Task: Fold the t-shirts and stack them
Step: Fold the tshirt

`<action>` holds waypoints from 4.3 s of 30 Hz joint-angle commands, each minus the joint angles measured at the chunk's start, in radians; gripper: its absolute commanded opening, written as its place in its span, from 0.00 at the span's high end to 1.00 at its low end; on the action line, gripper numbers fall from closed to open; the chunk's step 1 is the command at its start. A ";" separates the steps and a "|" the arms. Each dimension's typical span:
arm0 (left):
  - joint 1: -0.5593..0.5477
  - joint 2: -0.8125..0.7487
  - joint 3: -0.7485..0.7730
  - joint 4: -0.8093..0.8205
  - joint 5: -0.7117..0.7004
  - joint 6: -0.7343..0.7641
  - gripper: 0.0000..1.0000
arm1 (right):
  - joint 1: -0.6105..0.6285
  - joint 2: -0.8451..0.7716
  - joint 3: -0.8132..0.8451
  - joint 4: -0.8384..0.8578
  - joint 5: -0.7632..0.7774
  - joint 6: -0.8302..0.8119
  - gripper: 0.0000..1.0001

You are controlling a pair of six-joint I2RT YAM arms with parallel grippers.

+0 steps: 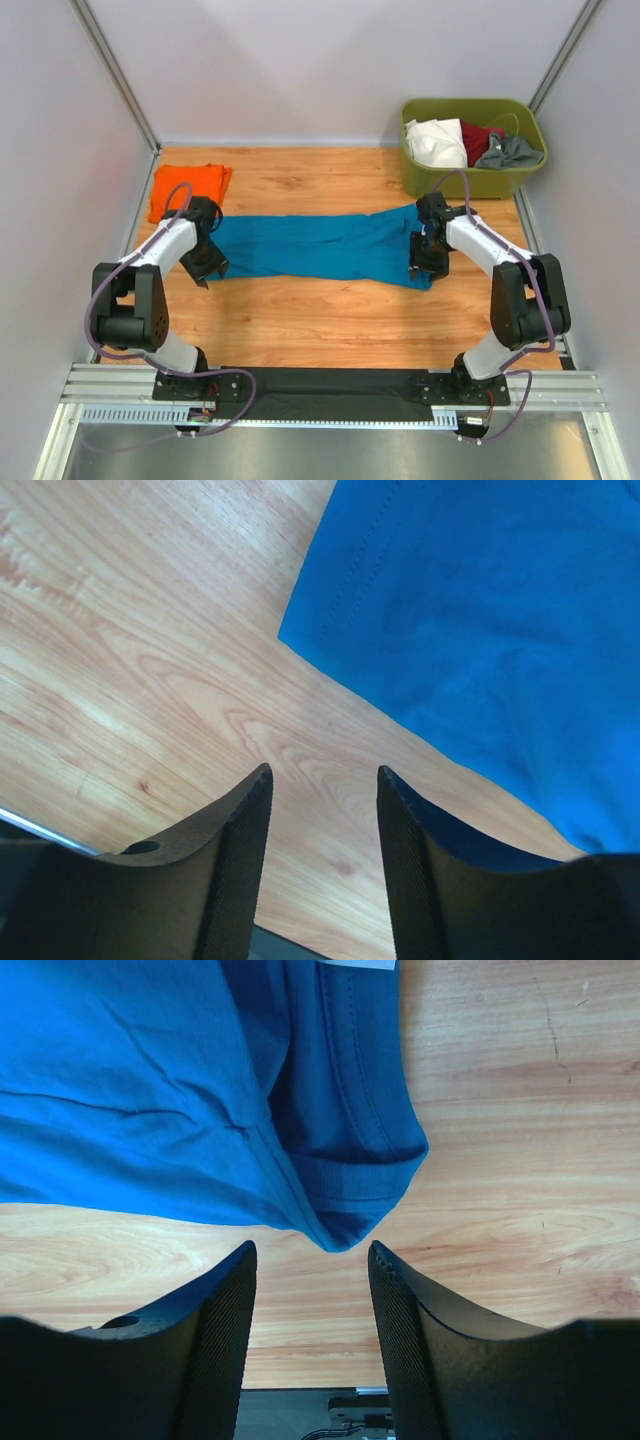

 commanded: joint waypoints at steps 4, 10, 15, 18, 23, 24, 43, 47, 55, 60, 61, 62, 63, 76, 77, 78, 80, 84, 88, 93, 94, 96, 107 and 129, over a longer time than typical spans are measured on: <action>0.018 0.034 -0.016 0.020 -0.061 -0.003 0.58 | -0.001 0.022 -0.023 0.041 0.000 -0.036 0.51; 0.044 0.059 -0.006 0.037 -0.117 0.054 0.57 | 0.000 0.059 -0.034 0.037 0.020 -0.033 0.54; 0.046 0.039 -0.014 0.125 -0.111 0.108 0.49 | 0.000 0.060 -0.025 0.025 0.055 -0.039 0.53; 0.057 0.057 -0.025 0.172 -0.101 0.129 0.48 | -0.002 0.074 -0.020 0.026 0.055 -0.034 0.53; 0.087 0.088 -0.037 0.238 -0.087 0.143 0.50 | -0.002 0.104 -0.008 0.028 0.058 -0.031 0.54; 0.089 0.096 -0.037 0.240 -0.099 0.148 0.51 | -0.002 0.108 -0.005 0.025 0.064 -0.031 0.55; 0.121 0.172 -0.008 0.237 -0.174 0.336 1.00 | -0.031 0.152 0.048 -0.025 0.156 -0.036 0.95; 0.121 0.192 0.003 0.215 -0.202 0.385 1.00 | -0.042 0.151 0.055 -0.031 0.169 -0.037 0.95; 0.121 0.159 -0.028 0.232 -0.216 0.485 1.00 | -0.048 0.158 0.052 -0.029 0.153 -0.031 0.96; 0.121 0.148 -0.022 0.218 -0.188 0.491 0.98 | -0.048 0.148 0.045 -0.029 0.124 -0.025 0.89; 0.121 0.145 -0.020 0.214 -0.180 0.488 0.96 | -0.047 0.140 0.045 -0.031 0.114 -0.027 0.87; 0.121 0.142 -0.017 0.208 -0.173 0.484 0.93 | -0.047 0.135 0.046 -0.035 0.106 -0.027 0.84; 0.121 0.131 -0.005 0.186 -0.154 0.478 0.84 | -0.047 0.120 0.054 -0.050 0.092 -0.025 0.79; 0.113 -0.127 0.261 0.141 0.336 0.559 0.18 | -0.014 -0.099 0.367 -0.164 -0.043 0.186 0.00; 0.109 -0.124 0.250 0.189 0.375 0.565 0.18 | -0.005 -0.101 0.362 -0.146 -0.034 0.231 0.00; 0.091 -0.114 0.238 0.259 0.387 0.565 0.18 | 0.013 -0.106 0.353 -0.106 -0.022 0.290 0.00; 0.067 -0.060 0.239 0.330 0.393 0.562 0.18 | 0.041 -0.113 0.287 -0.037 -0.029 0.447 0.00; 0.000 0.086 0.260 0.369 0.340 0.556 0.22 | 0.094 -0.087 0.175 0.164 -0.043 0.622 0.00; -0.003 0.200 0.239 0.384 0.311 0.531 0.24 | 0.142 0.009 0.147 0.186 0.023 0.674 0.00; -0.003 0.225 0.159 0.375 0.268 0.490 0.24 | 0.174 0.147 0.118 0.279 0.040 0.722 0.00; -0.005 0.223 0.146 0.370 0.259 0.461 0.24 | 0.176 0.170 0.127 0.285 0.038 0.723 0.00; -0.006 0.222 0.109 0.347 0.214 0.430 0.24 | 0.179 0.234 0.141 0.294 0.041 0.723 0.00; -0.045 0.131 -0.066 0.063 -0.051 0.100 0.28 | 0.196 0.466 0.390 0.253 0.100 0.575 0.00; -0.491 0.109 -0.036 -0.026 0.154 0.032 0.36 | 0.207 1.132 1.430 0.068 0.048 0.193 0.00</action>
